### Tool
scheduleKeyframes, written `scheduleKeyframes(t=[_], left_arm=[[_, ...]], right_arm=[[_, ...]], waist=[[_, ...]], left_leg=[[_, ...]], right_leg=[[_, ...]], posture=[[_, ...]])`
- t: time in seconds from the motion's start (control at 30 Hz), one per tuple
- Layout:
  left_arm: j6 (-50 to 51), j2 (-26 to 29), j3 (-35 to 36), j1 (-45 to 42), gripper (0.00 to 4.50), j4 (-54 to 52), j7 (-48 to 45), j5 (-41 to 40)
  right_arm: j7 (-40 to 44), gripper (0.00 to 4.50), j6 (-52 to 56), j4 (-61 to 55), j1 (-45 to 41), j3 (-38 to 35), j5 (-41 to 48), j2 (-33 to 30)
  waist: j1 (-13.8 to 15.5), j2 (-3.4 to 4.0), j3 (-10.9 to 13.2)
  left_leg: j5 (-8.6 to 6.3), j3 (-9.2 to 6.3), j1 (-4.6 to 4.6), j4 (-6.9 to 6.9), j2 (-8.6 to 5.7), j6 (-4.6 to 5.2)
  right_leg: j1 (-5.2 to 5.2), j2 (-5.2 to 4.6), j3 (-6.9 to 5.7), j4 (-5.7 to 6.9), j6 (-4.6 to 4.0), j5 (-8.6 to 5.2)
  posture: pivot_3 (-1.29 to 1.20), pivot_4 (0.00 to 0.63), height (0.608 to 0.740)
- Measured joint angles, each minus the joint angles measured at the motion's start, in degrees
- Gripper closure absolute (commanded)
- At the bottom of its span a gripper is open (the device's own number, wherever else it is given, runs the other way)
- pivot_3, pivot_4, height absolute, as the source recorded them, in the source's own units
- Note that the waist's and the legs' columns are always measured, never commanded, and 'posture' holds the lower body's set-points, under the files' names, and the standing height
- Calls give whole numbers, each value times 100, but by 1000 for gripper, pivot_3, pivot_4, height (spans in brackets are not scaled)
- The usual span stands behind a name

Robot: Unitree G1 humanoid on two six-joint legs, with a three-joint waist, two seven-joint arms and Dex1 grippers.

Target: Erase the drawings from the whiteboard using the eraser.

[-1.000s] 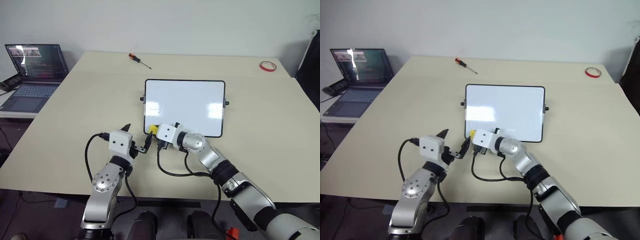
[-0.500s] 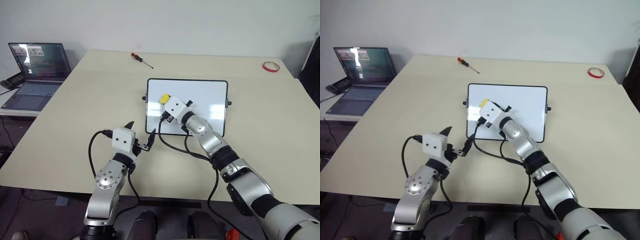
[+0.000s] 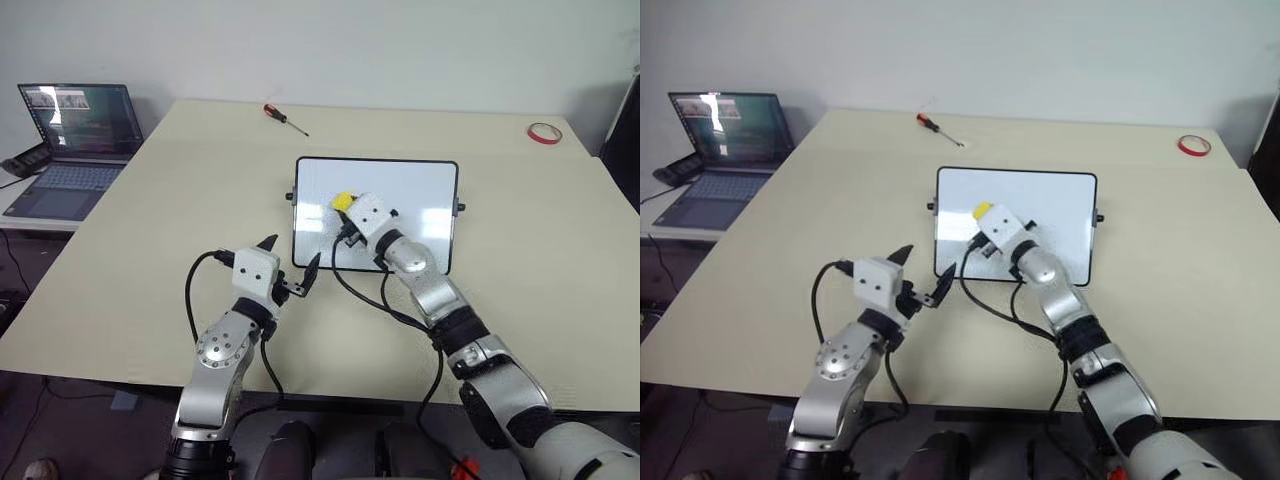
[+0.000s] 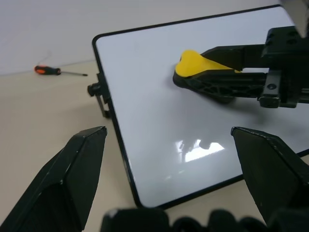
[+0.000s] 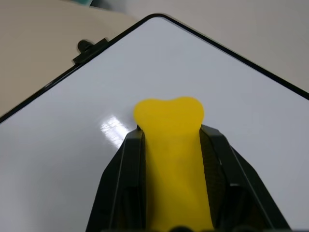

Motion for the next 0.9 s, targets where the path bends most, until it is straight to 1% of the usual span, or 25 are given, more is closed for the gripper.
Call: scheduleKeyframes(t=[0.1, 0.17, 0.27, 0.33, 0.43, 0.53, 0.67, 0.8, 0.9], left_arm=[[-100, 117, -120, -152, 0, 100, -409, -178], [-229, 253, -251, -256, 0, 202, -735, -217], [-486, 449, -433, -590, 0, 537, -1178, -213], [-609, 475, -477, -831, 0, 760, -1419, -229], [-790, 489, -702, -1320, 0, 1256, -2088, -408], [-1028, 470, -1052, -1739, 0, 1838, -2855, -464], [-1381, 225, -1396, -2262, 0, 2702, -3676, -500], [-1748, -62, -1508, -2660, 0, 3397, -4147, -561], [-2059, -257, -1524, -2837, 0, 3913, -4311, -546]], right_arm=[[116, 3304, 941, -1552, 702, -378, 284, -229], [188, 3304, 1596, -2636, 1210, -489, 347, -381], [207, 3304, 2526, -3942, 1838, -637, 361, -589], [188, 3304, 3071, -4578, 2129, -796, 349, -699], [15, 3304, 3986, -5438, 2639, -1225, 262, -857], [-173, 3304, 4799, -5830, 2976, -1789, 232, -879], [-353, 3304, 5498, -5957, 3262, -2286, 246, -861], [-446, 3304, 5719, -5958, 3370, -2585, 305, -816], [-459, 3304, 5778, -5859, 3416, -2820, 411, -799]], waist=[[-16, 1, 1], [-26, 2, 1], [-56, 9, 5], [-58, 11, 7], [-16, 11, 7], [-11, 10, 7], [-43, 12, 7], [-66, 13, 8], [-58, 12, 8]], left_leg=[[0, 10, -32, -5, 3, -1], [0, 11, -50, -8, 11, -2], [0, 18, -51, -13, 15, -2], [0, 20, -50, -11, 14, -2], [0, 15, -50, -7, 4, -2], [0, 22, -50, -6, -1, -2], [0, 29, -50, -8, 5, -1], [-1, 36, -42, -8, 11, 0], [-1, 38, -43, -7, 10, 1]], right_leg=[[-43, -5, 7, 2, 0, -1], [-61, -5, 8, 0, -3, -6], [-69, -2, 7, 1, -6, -8], [-67, -1, 3, 2, -5, -8], [-60, 5, -1, 2, -3, -9], [-60, 8, -2, 1, 0, -9], [-64, 17, 1, 3, 0, -9], [-62, 26, 8, 5, 0, -9], [-61, 26, 9, 5, 0, -10]], posture=[[0, 150, 740], [0, 150, 740], [0, 150, 740], [0, 150, 740], [0, 150, 740], [0, 150, 740], [0, 150, 740], [0, 150, 740], [0, 150, 740]])
